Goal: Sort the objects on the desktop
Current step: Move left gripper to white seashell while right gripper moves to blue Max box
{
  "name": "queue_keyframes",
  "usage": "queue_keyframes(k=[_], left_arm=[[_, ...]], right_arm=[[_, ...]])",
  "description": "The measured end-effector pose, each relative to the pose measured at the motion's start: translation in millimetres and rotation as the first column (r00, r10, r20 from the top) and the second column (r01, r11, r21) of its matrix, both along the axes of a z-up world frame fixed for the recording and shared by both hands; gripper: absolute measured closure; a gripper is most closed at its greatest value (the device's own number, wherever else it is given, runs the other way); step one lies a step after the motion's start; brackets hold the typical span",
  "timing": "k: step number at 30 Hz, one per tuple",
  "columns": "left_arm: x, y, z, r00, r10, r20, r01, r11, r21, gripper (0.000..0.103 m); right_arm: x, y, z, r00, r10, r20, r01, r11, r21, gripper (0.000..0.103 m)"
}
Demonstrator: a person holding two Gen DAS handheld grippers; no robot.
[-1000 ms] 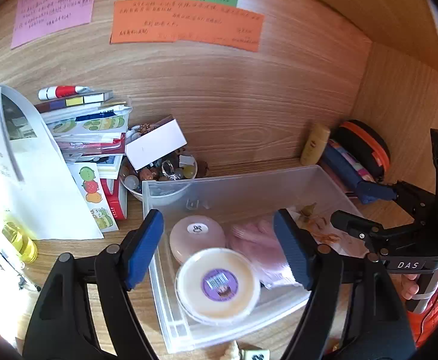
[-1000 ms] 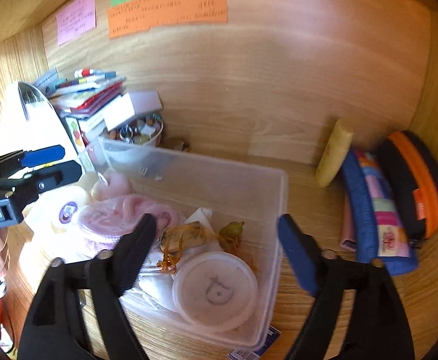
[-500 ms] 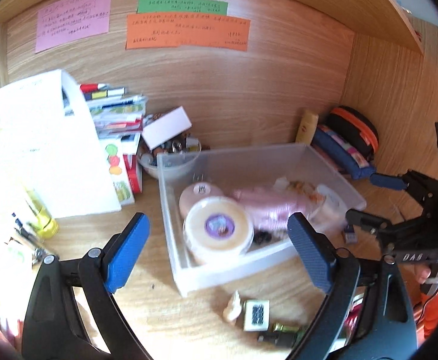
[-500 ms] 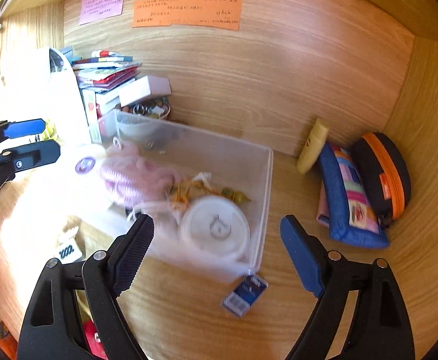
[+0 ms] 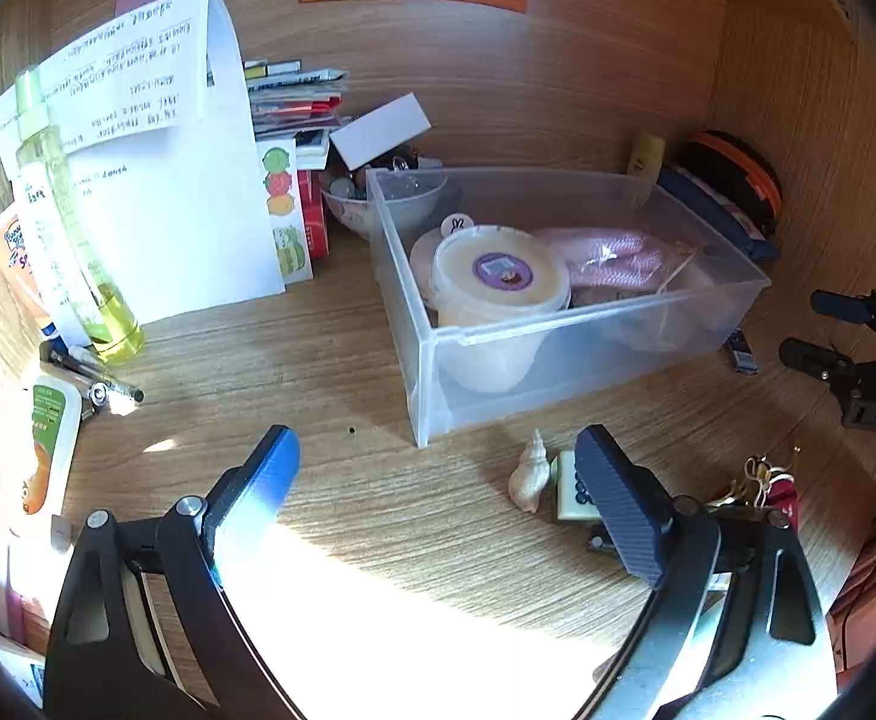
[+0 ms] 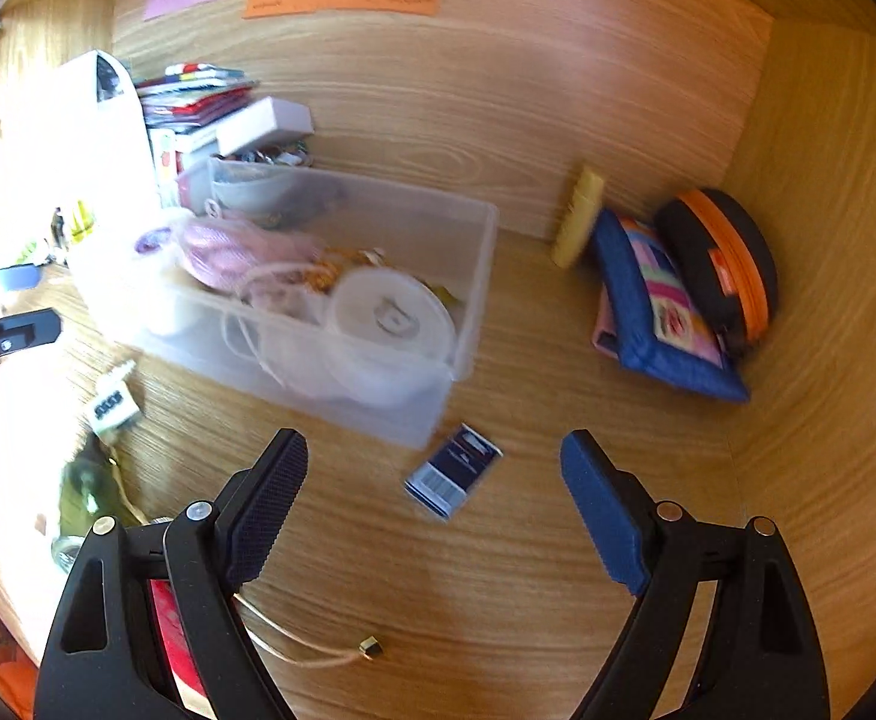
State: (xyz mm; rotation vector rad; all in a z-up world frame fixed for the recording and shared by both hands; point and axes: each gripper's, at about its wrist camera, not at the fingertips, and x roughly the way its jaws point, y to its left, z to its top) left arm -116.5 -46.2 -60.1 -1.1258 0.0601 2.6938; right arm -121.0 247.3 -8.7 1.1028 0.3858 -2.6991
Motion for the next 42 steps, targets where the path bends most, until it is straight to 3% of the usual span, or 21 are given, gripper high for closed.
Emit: queue_keyframes(k=[12,18,23,25,27,33,39,42], left_arm=[[-6.0,6.2,-36.0,0.993,-0.021,0.114,0.03,0.996,-0.081,0.009],[-12.8,25.2,-42.1,0.991,-0.044,0.127,0.063,0.986,-0.154,0.009],[-13.7,33.3,-41.8,0.993,-0.051,0.105,0.068,0.983,-0.171,0.01],[-12.7,35.5,-41.5,0.993,-0.065,0.103,0.081,0.984,-0.156,0.017],[-11.1,38.0,-40.2,0.99,-0.088,0.108,0.103,0.984,-0.142,0.03],[-8.9,42.9,-39.3,0.987,-0.127,0.101,0.138,0.984,-0.113,0.052],[-6.8,43.8,-39.4,0.983,-0.155,0.098,0.163,0.983,-0.079,0.068],[-10.4,44.8,-39.3,0.982,-0.161,0.102,0.168,0.984,-0.063,0.069]], right_arm=[[0.4,31.3,-28.3,0.993,-0.093,0.074,0.093,0.996,0.004,0.018],[-7.9,25.0,-32.1,0.995,-0.058,0.085,0.059,0.998,-0.008,0.018],[-16.2,21.6,-39.4,0.991,-0.023,0.131,0.029,0.999,-0.041,0.018],[-18.5,20.4,-42.6,0.99,-0.013,0.141,0.018,0.999,-0.035,0.018],[-20.9,20.0,-45.9,0.988,0.005,0.157,0.001,0.999,-0.037,0.018],[-33.4,27.4,-50.6,0.98,0.009,0.197,0.004,0.998,-0.062,0.019],[-52.0,41.1,-53.9,0.968,-0.024,0.249,0.067,0.984,-0.167,0.021],[-54.6,41.5,-54.7,0.967,-0.031,0.251,0.081,0.978,-0.19,0.029]])
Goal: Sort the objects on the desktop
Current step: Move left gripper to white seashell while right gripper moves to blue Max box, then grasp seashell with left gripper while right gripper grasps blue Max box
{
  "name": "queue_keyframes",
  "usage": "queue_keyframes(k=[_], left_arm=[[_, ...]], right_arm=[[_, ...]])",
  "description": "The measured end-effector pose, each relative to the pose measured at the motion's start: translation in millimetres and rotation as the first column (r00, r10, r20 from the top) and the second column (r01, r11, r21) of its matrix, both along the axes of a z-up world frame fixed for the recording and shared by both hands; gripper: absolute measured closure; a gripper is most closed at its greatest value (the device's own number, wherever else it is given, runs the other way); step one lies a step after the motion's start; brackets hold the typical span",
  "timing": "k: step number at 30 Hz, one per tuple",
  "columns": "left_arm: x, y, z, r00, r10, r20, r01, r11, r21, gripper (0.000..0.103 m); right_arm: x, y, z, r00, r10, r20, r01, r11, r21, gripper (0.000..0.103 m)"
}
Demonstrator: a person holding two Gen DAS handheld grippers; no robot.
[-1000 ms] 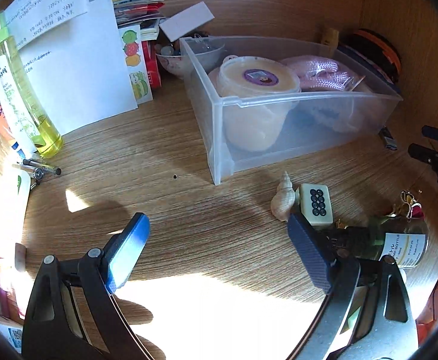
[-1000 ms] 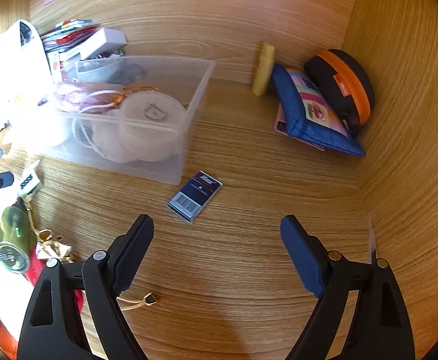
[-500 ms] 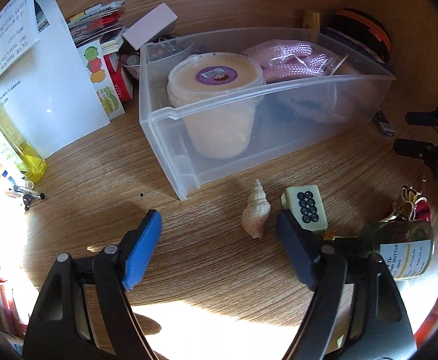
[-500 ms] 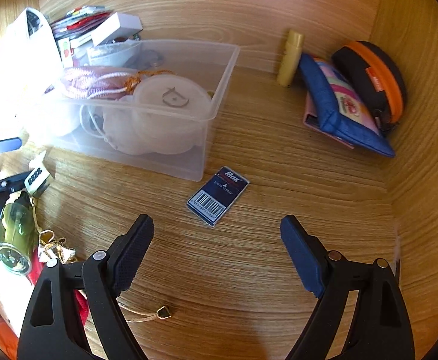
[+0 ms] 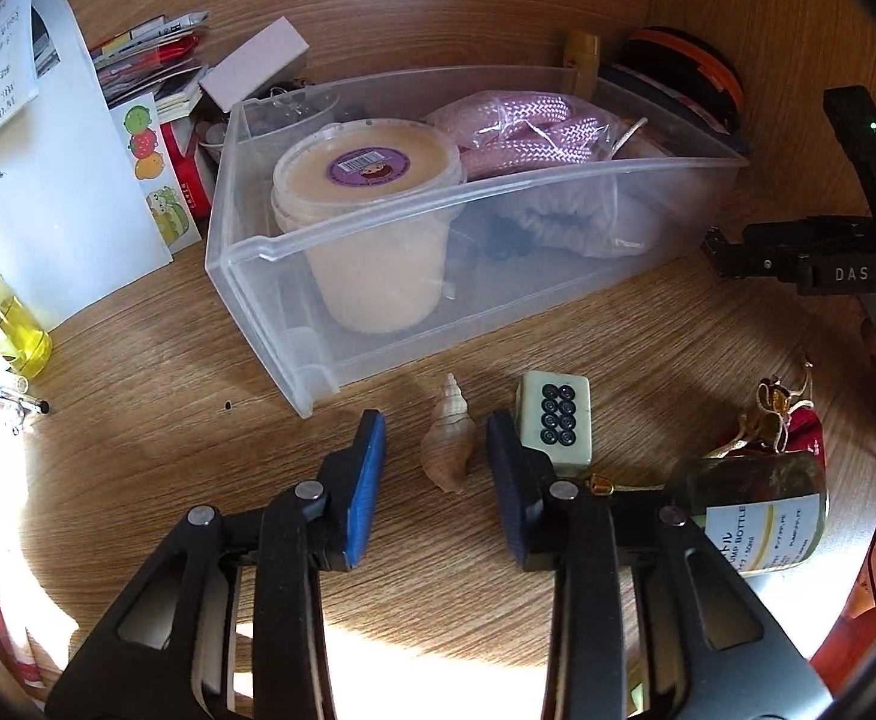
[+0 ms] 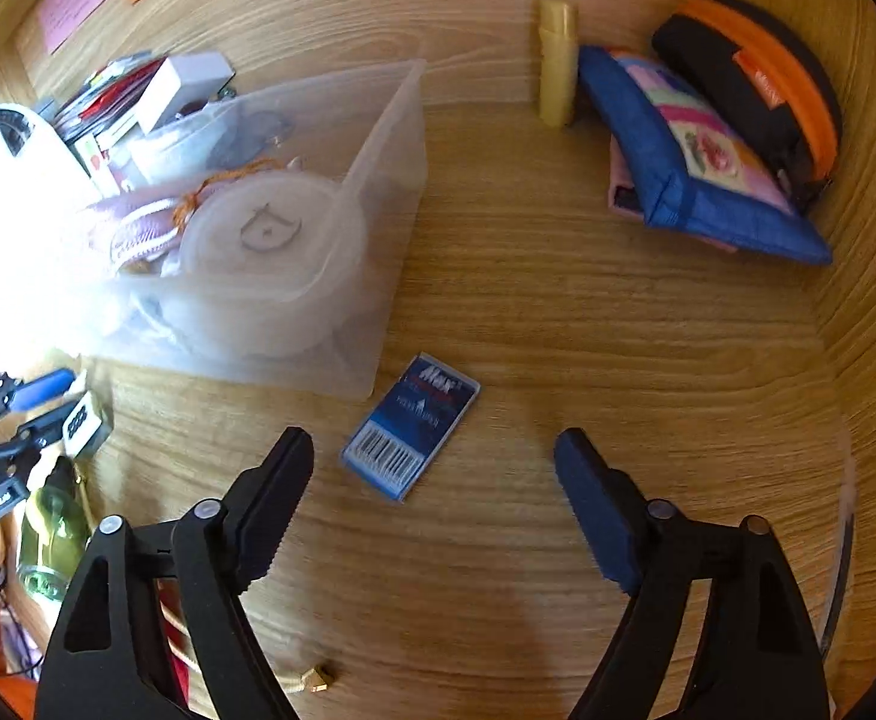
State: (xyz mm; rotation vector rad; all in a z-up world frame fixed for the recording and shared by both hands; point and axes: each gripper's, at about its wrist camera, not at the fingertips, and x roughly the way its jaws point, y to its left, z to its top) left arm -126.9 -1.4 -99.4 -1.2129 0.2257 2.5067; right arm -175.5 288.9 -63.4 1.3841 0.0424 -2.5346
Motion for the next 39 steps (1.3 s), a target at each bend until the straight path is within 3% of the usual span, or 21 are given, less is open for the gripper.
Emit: queue_keyframes(k=[6,10,13,21,28,39], left_arm=[[-3.2,-6.8,1.6,1.0,0.002,0.014,-0.003,0.999,0.051,0.075],[-5.3,-8.5,2.3,1.0,-0.004,0.024,0.002,0.997,0.081,0.085],[-5.8,-8.3,2.6,1.0,-0.006,0.026,0.004,0.996,0.092,0.085],[-1.0,-8.4,5.9,1.0,0.003,0.013,-0.004,0.995,0.101,0.085],[11.3,-3.0,12.8,0.999,0.011,-0.035,-0.008,0.997,0.078,0.085],[21.5,-2.8,31.3,0.997,0.014,-0.076,-0.005,0.993,0.12,0.085]], right_arm=[[-1.8,-16.4,-2.3,0.998,0.038,-0.045,-0.034,0.994,0.105,0.048],[-1.8,-20.3,-0.4,0.997,0.056,-0.049,-0.051,0.994,0.098,0.069],[-2.1,-20.3,-0.1,0.998,0.05,-0.048,-0.045,0.994,0.096,0.075],[11.6,-12.3,0.9,0.998,0.034,-0.049,-0.031,0.997,0.067,0.077],[41.5,-3.7,14.3,0.994,0.045,-0.101,-0.04,0.998,0.05,0.078],[70.4,-22.6,66.6,0.963,0.097,-0.25,-0.088,0.995,0.047,0.077]])
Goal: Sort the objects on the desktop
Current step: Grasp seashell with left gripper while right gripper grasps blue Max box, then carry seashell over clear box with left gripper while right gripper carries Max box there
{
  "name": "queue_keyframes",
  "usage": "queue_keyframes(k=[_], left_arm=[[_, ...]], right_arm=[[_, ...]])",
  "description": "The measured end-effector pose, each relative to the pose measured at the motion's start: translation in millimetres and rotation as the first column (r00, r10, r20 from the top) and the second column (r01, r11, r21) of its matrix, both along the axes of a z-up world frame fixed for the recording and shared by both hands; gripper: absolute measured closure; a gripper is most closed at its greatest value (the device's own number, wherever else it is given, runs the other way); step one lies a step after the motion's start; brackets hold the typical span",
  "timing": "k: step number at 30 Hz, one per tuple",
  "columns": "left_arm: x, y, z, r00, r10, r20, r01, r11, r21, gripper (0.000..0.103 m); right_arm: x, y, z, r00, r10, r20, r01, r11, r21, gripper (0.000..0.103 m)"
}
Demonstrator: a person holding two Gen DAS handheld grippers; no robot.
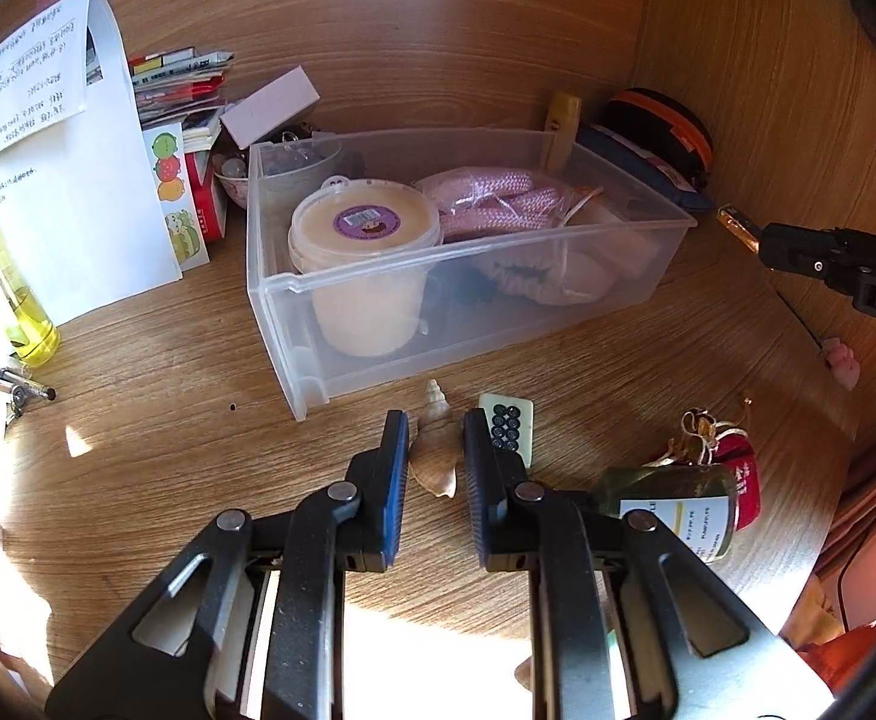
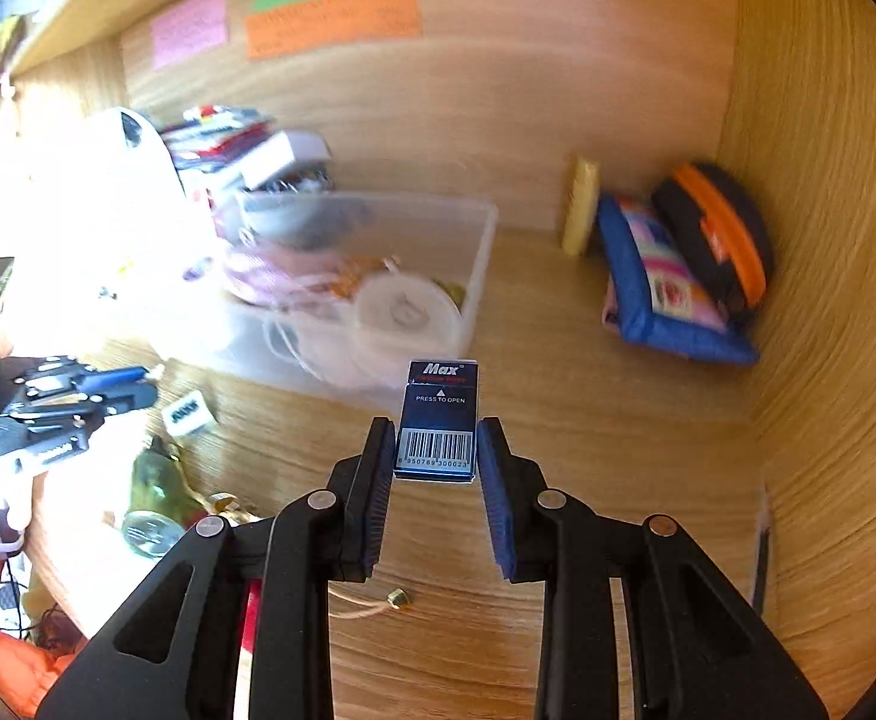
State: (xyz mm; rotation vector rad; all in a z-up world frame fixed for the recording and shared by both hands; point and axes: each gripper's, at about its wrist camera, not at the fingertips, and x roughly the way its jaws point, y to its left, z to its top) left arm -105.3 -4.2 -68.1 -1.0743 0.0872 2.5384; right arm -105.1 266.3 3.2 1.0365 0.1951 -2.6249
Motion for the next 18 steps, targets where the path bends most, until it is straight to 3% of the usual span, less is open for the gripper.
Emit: queue_keyframes(k=[18], left_arm=[[-8.5,-5.1,76.4,0.978,0.042,-0.206,-0.029,0.997,0.067,0.085]], right_arm=[[-11.8,-37.9,38.3,0.987,0.121,-0.103,-0.12,0.993,0.013,0.077]])
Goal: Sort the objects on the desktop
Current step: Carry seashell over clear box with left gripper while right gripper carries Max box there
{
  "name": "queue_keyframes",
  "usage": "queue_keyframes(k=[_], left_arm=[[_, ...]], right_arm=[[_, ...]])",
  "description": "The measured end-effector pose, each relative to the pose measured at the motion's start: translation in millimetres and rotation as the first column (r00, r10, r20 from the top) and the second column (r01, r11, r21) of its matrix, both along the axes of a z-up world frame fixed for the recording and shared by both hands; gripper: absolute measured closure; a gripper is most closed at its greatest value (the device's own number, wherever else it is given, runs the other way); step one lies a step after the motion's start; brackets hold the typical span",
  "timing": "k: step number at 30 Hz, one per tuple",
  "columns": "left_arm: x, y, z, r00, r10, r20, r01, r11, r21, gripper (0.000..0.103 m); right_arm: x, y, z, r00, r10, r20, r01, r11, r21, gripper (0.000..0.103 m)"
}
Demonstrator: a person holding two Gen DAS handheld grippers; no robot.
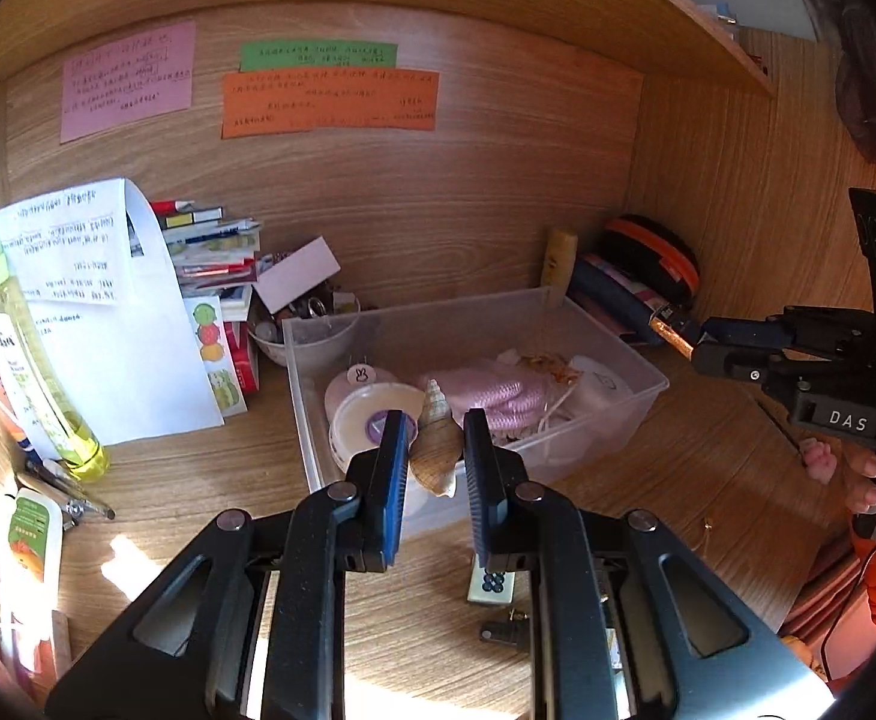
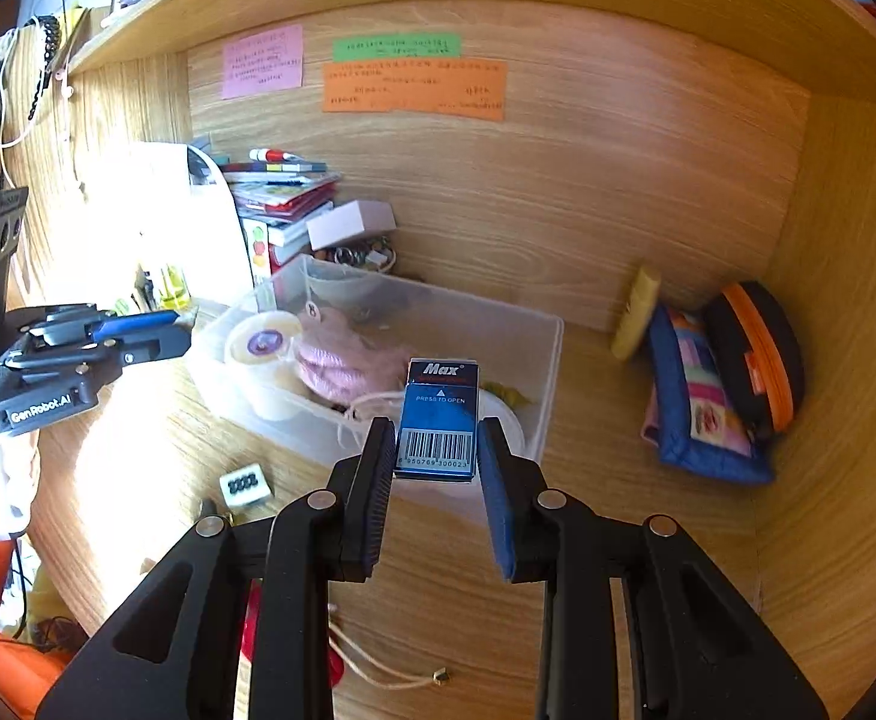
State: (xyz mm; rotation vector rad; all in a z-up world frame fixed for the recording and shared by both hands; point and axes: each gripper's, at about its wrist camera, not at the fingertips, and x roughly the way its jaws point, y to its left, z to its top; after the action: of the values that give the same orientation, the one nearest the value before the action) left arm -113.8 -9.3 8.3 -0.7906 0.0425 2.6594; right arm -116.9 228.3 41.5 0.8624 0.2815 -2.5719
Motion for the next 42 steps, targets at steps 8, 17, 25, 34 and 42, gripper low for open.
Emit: queue_keyframes(k=[8,17,25,34,42], left_arm=[[-16.1,-0.4,14.4,1.0,-0.007,-0.024,0.007,1.0,0.02,0.085],[-39.9,11.0,21.8,1.0,-0.017,-0.016,0.018,0.999,0.031,0.085],[-60.8,28.8,18.3,0.999,-0.032,0.015,0.032,0.999,0.035,0.085],[-96.5,43.0,-8.3,0.992,-0.051,0.114,0.042,0.996,0.073,0.086],[-106.6,50.1,-28.6,0.987,-0.046,0.153,0.041,0.998,0.039,0.085]], right_arm=[[-22.3,-6.1,10.0,1.0,0.003,-0.018,-0.004,1.0,-0.031,0.077],[-44.9,-24.0,11.6,1.0,0.026,-0.014,-0.027,0.997,-0.077,0.077],[-60.2,-39.0,1.8,0.997,0.074,0.026,-0.07,0.99,-0.119,0.077],[-85.9,-41.7,-22.0,0.998,0.049,0.045,-0.045,0.995,-0.091,0.077],[-100.8,-31.8,-41.4,0.991,0.058,0.121,-0.04,0.988,-0.147,0.077]])
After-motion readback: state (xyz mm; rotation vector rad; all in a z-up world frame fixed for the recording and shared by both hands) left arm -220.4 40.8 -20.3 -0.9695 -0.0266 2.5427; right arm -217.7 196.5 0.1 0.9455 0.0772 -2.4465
